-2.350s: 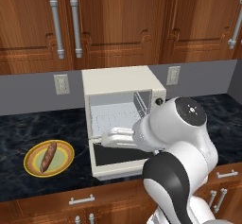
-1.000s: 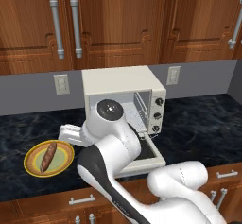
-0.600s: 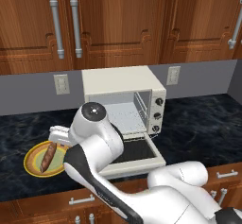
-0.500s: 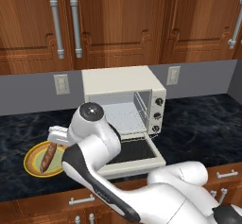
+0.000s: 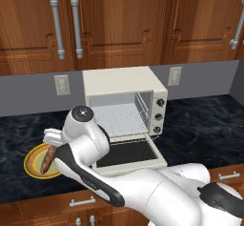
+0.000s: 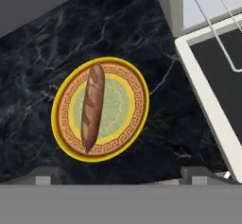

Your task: Pull the toaster oven rack outwards. Pick up the baguette from the plate and place it on the toaster oven rack. Close the toaster oven door fully and set the temperature to the lowest setting.

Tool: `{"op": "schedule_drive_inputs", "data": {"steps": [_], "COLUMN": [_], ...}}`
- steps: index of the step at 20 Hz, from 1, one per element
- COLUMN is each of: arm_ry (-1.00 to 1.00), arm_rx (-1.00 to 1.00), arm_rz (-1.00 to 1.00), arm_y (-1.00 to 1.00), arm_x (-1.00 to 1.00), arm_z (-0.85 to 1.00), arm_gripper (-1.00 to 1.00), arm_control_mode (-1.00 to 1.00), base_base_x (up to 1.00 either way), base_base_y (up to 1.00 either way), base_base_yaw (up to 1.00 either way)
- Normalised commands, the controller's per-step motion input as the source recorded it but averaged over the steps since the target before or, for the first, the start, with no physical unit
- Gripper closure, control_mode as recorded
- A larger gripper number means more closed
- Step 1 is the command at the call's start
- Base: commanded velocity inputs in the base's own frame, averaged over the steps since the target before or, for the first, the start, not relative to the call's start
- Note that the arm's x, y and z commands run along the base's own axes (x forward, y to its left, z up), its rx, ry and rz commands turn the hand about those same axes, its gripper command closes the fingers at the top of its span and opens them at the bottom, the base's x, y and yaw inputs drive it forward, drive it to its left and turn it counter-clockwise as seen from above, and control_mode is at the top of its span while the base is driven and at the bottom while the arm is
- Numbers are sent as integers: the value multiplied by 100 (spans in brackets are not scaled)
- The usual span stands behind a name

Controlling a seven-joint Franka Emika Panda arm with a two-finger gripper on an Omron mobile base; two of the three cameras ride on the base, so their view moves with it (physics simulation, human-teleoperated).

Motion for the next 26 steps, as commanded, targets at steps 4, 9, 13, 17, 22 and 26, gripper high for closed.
{"op": "schedule_drive_inputs", "data": {"steps": [4, 9, 13, 17, 22, 26], "arm_ry": [5, 5, 4, 2, 3, 2], "arm_rx": [0, 0, 0, 0, -2, -2], "arm_rz": [0, 0, 0, 0, 0, 0], "arm_y": [28, 26, 26, 26, 27, 23], "arm_x": [35, 33, 27, 24, 24, 22], "arm_z": [-30, -31, -29, -31, -33, -30], "arm_gripper": [-100, -100, -100, -100, -100, -100], "arm_control_mode": [-100, -100, -100, -100, -100, -100], "base_base_x": [0, 0, 0, 0, 0, 0], "base_base_y": [0, 0, 0, 0, 0, 0], "base_base_yaw": [0, 0, 0, 0, 0, 0]}}
